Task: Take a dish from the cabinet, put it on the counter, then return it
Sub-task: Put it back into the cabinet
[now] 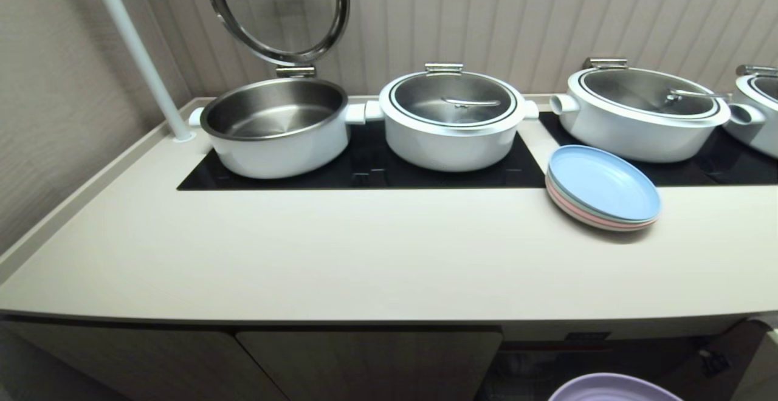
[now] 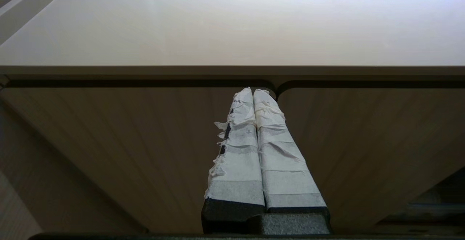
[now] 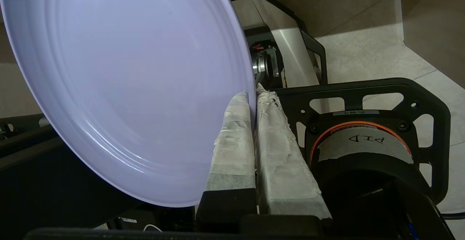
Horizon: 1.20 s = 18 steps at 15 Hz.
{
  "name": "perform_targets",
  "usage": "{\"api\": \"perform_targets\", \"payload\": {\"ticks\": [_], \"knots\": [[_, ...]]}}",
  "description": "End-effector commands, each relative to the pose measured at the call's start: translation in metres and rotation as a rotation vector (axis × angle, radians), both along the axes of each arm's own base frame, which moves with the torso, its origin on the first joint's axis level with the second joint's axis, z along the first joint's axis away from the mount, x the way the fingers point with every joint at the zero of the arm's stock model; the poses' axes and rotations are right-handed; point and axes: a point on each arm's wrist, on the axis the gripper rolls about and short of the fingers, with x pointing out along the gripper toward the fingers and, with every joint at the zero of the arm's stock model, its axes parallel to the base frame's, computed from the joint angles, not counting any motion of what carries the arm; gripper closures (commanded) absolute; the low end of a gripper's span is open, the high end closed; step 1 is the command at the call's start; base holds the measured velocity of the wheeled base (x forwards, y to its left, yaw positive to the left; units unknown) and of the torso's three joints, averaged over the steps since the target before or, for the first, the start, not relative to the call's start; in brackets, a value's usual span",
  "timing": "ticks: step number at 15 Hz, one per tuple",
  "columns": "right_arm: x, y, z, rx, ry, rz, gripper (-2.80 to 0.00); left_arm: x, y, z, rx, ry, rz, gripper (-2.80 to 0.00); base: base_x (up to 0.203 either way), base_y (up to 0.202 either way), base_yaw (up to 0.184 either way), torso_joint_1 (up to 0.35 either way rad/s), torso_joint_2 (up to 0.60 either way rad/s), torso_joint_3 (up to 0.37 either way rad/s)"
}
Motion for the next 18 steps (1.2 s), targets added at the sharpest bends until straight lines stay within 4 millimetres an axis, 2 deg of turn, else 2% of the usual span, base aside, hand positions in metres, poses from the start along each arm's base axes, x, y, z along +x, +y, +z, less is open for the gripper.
{"api": "perform_targets", "payload": {"ticks": [1,12,18], "knots": [[-0.0003,-0.0001,-0.0006,-0.002,0.009,-0.003,0.0,0.0,0.0,0.0,0.0,0.0,0.001,0.0,0.0,0.0,0.0,-0.143,0.32,0.172],[0.0011,0.0008,-0.0006,-0.001,0.012,-0.003,0.0,0.0,0.0,0.0,0.0,0.0,0.001,0.0,0.0,0.0,0.0,-0.159,0.34,0.182],[0.0011,0.0009,-0.001,0.002,0.017,-0.009,0.0,0.0,0.0,0.0,0.0,0.0,0.0,0.0,0.0,0.0,0.0,-0.234,0.51,0.277]]}}
